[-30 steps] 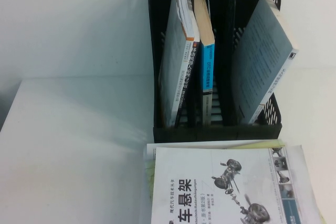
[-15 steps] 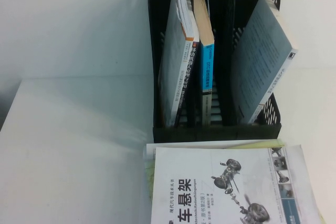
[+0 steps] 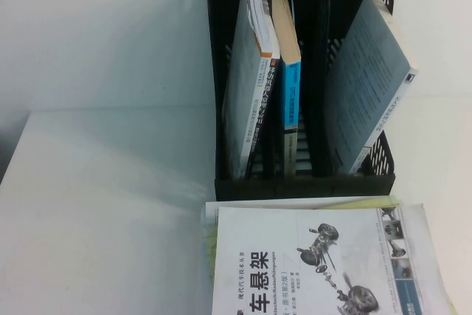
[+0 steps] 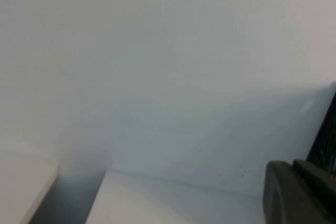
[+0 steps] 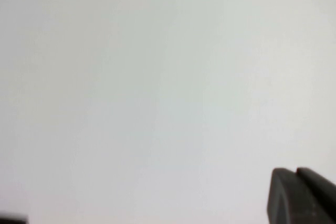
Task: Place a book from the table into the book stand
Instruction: Push book with right arm
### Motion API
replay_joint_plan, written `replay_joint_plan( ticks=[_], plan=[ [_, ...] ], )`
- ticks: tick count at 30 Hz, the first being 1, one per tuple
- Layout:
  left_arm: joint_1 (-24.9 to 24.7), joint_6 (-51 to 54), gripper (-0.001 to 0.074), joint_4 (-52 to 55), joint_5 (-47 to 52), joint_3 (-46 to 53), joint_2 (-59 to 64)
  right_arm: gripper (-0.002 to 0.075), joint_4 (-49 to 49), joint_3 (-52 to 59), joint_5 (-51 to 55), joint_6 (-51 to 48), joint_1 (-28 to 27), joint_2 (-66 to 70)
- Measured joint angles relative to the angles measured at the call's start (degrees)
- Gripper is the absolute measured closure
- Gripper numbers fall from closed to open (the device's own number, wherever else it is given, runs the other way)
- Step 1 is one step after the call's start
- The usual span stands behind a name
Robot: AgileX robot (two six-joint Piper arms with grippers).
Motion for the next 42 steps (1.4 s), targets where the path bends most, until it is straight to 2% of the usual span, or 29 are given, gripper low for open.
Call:
replay_joint_plan(
  ticks=[5, 7, 11, 15, 17, 23, 29, 32, 34, 39, 42],
  plan=[
    [0.0, -3.75, 0.0738, -0.98, 0.0, 0.0, 6.99, 0.0729, -1.76, 0.0, 22.59, -26.9, 1.9, 1.66],
    [0.0, -4.48, 0.0738, -1.08, 0.0, 0.0, 9.91, 0.0729, -1.86, 0.17, 32.39, -29.96, 3.24, 3.64],
    [0.0, -5.1, 0.0738, -2.71, 0.0, 0.0, 15.93, 0.0729, -7.34, 0.34, 42.55, -19.48, 5.36, 6.43],
    [0.0, -5.12, 0.0738, -5.33, 0.23, 0.0, 21.34, 0.0729, -17.07, 0.34, 48.49, -0.82, 6.82, 8.06],
    [0.0, -5.22, 0.0738, -6.16, 0.68, 0.0, 23.81, 0.0729, -18.95, 0.34, 51.17, 5.13, 7.53, 8.11],
    [0.0, -5.02, 0.0738, -6.94, 0.89, 0.0, 29.15, 0.0729, -16.83, 0.34, 60.88, 11.69, 10.32, 10.15],
    [0.0, -3.14, 0.0738, -10.04, 2.41, -0.27, 32.83, 0.0729, -10.66, 0.34, 62.74, 17.02, 11.02, 15.18],
    [0.0, 5.26, 0.0738, -17.64, 6.28, -1.88, 34.75, 0.0729, -2.8, 0.34, 62.74, 14.03, 11.02, 18.36],
    [0.0, 16.31, 0.0738, -26.4, 10.17, -4.09, 35.95, 0.0729, 1.95, 0.34, 62.74, 10.1, 11.02, 20.28],
    [0.59, 54.4, 0.0738, -59.21, 22.58, -11.96, 40.86, 0.0729, 11.67, 0.34, 58.83, 3.21, 11.02, 24.67],
    [3.29, 67.04, 0.0738, -72.96, 29.99, -15.22, 45.1, 0.0729, 14.78, 0.24, 54.77, 1.97, 11.02, 26.19]
  ],
)
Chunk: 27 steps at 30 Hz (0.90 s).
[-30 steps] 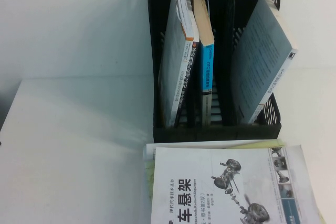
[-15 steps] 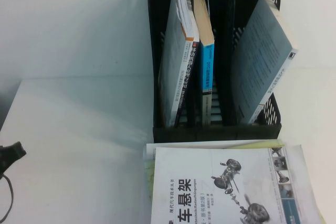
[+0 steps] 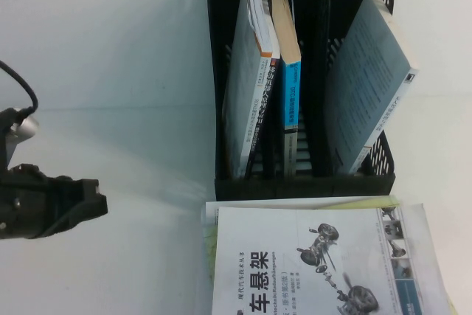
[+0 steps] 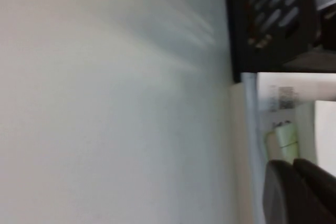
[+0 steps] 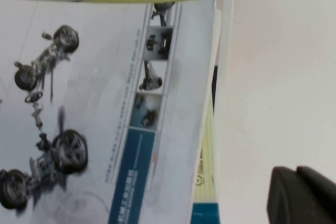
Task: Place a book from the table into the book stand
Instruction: Push book with right arm
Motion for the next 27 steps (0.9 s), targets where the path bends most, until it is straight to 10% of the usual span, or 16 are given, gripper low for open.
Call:
replay_joint_plan(
  ticks=[8, 19, 27],
  plan=[
    [5.5, 6.0, 0.0738, -11.27, 10.11, -1.07, 9.7, 0.0729, 3.05, 0.0, -3.34, -0.61, 0.0, 4.72],
    [0.1, 7.66, 0.0728, -15.02, 12.74, -1.07, 15.42, 0.0729, 20.17, -0.21, -4.44, -14.68, 0.0, 22.87],
    [-0.92, 6.24, 0.0495, -15.02, 11.44, -1.07, 17.91, 0.0729, 24.67, -2.74, -4.01, -19.54, 0.0, 29.54]
  ],
)
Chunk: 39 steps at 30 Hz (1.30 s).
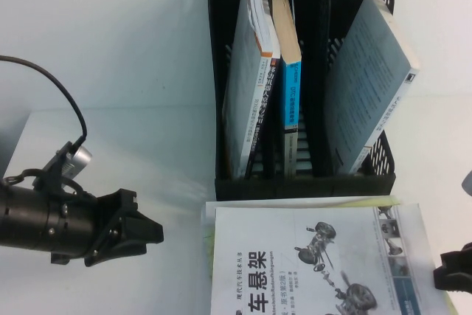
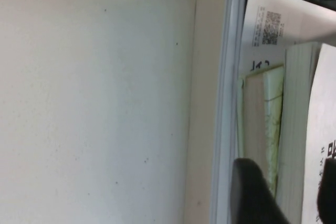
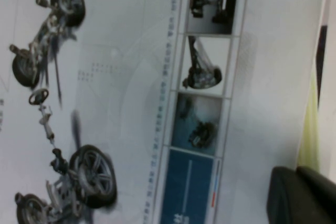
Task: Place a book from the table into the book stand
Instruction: Push book with right arm, then pick up the book with your left arm
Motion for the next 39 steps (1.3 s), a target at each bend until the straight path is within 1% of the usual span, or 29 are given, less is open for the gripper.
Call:
replay_joint_plan(
  ticks=[3, 5, 8, 13, 18, 23, 29, 34, 39],
  plan=[
    [0.0, -0.12, 0.0407, 0.0, -0.16, 0.0, 0.13, 0.0729, 0.22, -0.88, 0.73, -0.25, 0.0, 1.76],
    [0.0, -0.12, 0.0372, 0.13, -0.16, -0.08, 0.13, 0.0729, 0.91, -1.4, 1.08, -0.54, 0.03, 3.1],
    [0.0, -0.12, 0.0352, 0.47, -0.16, -0.37, 0.13, 0.0729, 1.94, -2.14, 1.08, -0.65, 1.23, 5.12],
    [0.0, -2.31, 0.0316, 2.49, -0.16, -0.41, 0.25, 0.0729, 7.2, -2.7, -0.56, -3.65, 4.56, 7.72],
    [0.0, -3.71, 0.0256, 3.41, 3.81, -0.5, 2.32, 0.0729, 10.98, -3.3, -1.36, -5.42, 6.88, 8.75],
    [0.0, -2.79, 0.0239, 2.14, 7.94, -0.5, 6.63, 0.0729, 11.18, -5.07, 0.1, -5.96, 7.4, 9.56],
    [0.0, 2.9, 0.0235, -5.75, 12.53, -0.5, 12.9, 0.0729, 10.12, -6.97, 2.28, -5.98, 7.53, 10.25],
    [0.0, 5.75, 0.0235, -9.81, 13.49, -0.5, 16.39, 0.0729, 9.57, -8.03, 4.1, -5.98, 7.54, 10.46],
    [0.0, 7.16, 0.0243, -10.51, 14.38, -0.5, 17.05, 0.0729, 9.31, -8.85, 4.82, -6.19, 7.64, 10.46]
  ],
)
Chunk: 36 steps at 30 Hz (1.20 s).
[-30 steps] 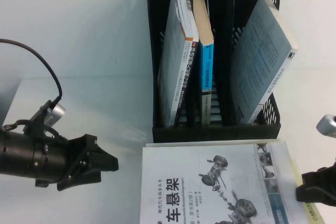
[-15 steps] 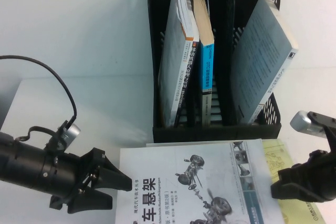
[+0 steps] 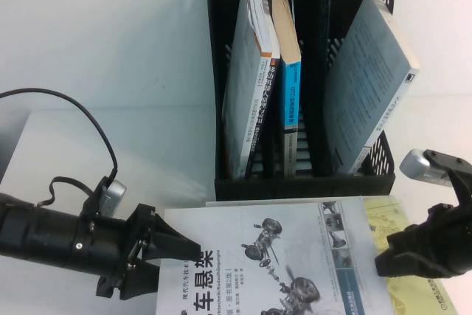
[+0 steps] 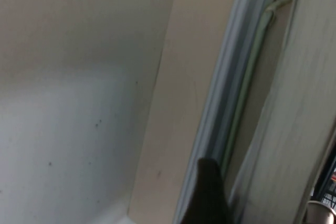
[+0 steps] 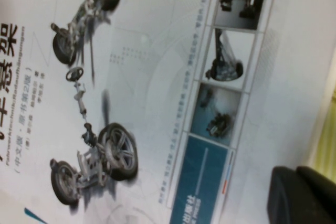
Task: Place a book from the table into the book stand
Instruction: Pick up the book with your left arm
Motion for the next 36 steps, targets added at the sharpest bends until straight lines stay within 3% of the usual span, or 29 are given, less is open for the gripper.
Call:
replay_joint_plan(
  ticks=[3, 8, 14, 20, 28, 36],
  plan=[
    [0.0, 0.08, 0.0302, 0.15, 0.0, 0.0, 0.0, 0.0729, -0.12, -0.14, 0.21, 0.0, 0.0, 0.0],
    [0.0, 1.18, 0.0579, 1.36, 0.44, 0.0, 0.13, 0.0729, -0.34, -0.23, 0.34, -0.22, 0.0, 0.0],
    [0.0, 1.44, 0.058, 1.44, 1.28, -0.4, -0.25, 0.0729, -0.97, -0.66, 1.01, -0.46, 0.0, -0.12],
    [-1.94, -5.91, 0.0605, 4.64, 0.68, -3.49, -6.48, 0.0729, -3.25, -2.97, 3.13, 0.94, 0.23, -4.65],
    [-14.48, -32.51, 0.0606, 27.24, -5.89, -13.4, -20.38, 0.0729, -4.56, -4.89, 4.36, 4.69, 0.32, -12.48],
    [-26.07, -45.18, 0.0617, 39.6, -3.85, -26.38, -23.84, 0.0729, -5.74, -6.33, 9.27, 7.59, 0.32, -16.82]
  ],
)
